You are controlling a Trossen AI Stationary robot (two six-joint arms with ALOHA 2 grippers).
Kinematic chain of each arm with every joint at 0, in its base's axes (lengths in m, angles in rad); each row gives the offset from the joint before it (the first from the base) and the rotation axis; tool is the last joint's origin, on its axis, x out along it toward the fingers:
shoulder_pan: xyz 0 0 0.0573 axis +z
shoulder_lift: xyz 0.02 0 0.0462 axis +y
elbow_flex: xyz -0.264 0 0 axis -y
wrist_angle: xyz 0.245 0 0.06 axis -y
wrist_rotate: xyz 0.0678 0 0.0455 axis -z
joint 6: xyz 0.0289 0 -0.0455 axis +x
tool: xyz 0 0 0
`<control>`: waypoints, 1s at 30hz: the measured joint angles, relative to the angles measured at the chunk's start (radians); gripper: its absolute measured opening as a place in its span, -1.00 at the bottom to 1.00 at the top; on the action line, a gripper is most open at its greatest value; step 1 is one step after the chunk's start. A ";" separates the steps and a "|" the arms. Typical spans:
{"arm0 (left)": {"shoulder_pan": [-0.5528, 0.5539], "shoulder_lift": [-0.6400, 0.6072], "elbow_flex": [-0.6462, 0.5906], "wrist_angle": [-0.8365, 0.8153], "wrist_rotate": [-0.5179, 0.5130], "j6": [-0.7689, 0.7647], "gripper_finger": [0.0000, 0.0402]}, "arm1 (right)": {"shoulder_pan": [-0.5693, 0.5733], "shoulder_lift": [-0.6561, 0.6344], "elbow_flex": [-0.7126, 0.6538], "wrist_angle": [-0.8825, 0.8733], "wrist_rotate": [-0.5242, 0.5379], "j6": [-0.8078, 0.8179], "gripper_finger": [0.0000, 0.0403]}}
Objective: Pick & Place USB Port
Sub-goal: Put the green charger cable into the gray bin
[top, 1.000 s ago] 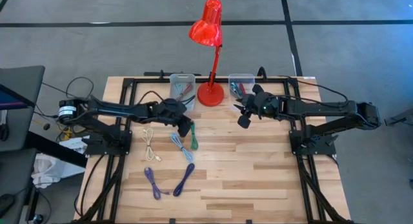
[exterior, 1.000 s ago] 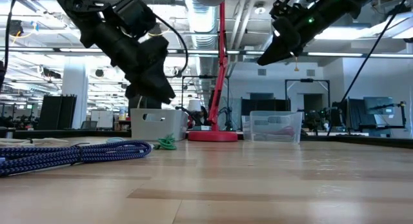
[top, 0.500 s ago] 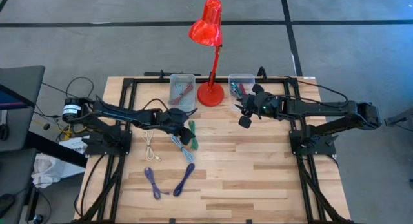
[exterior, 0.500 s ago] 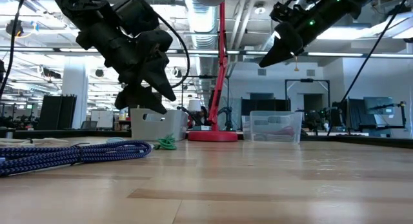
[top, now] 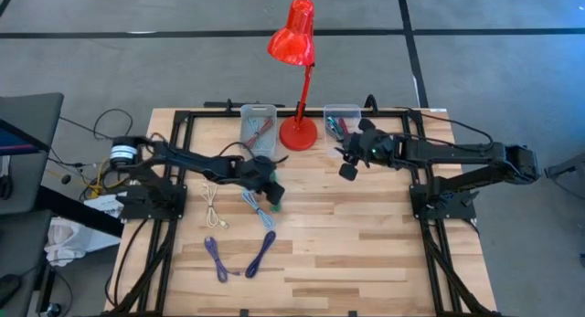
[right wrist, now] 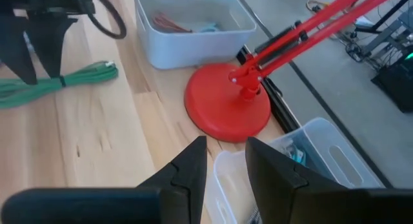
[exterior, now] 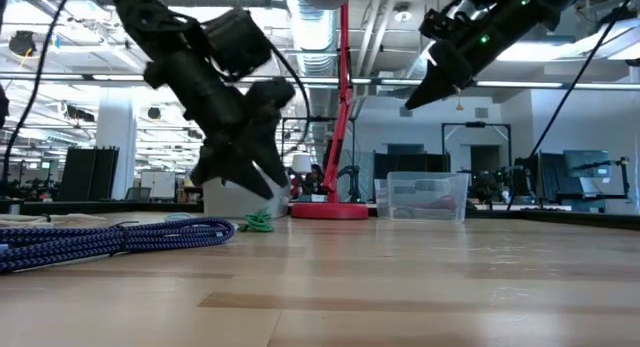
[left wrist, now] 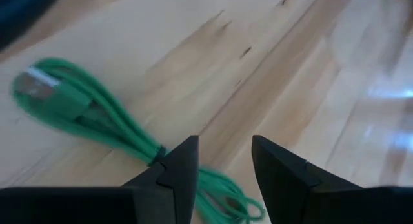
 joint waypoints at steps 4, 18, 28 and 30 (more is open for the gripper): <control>0.017 0.036 0.021 -0.022 0.059 0.009 -0.29 | -0.012 0.000 0.000 -0.024 0.000 0.000 -0.50; 0.021 -0.272 0.022 0.008 0.065 0.256 -0.41 | -0.018 0.000 0.000 -0.028 0.000 -0.010 -0.50; 0.021 -0.287 0.022 0.004 0.062 0.305 -0.42 | -0.018 0.000 0.000 0.004 -0.002 0.001 -0.50; 0.021 -0.287 0.022 0.013 0.062 0.301 -0.42 | -0.018 0.000 0.000 0.010 -0.002 0.001 -0.50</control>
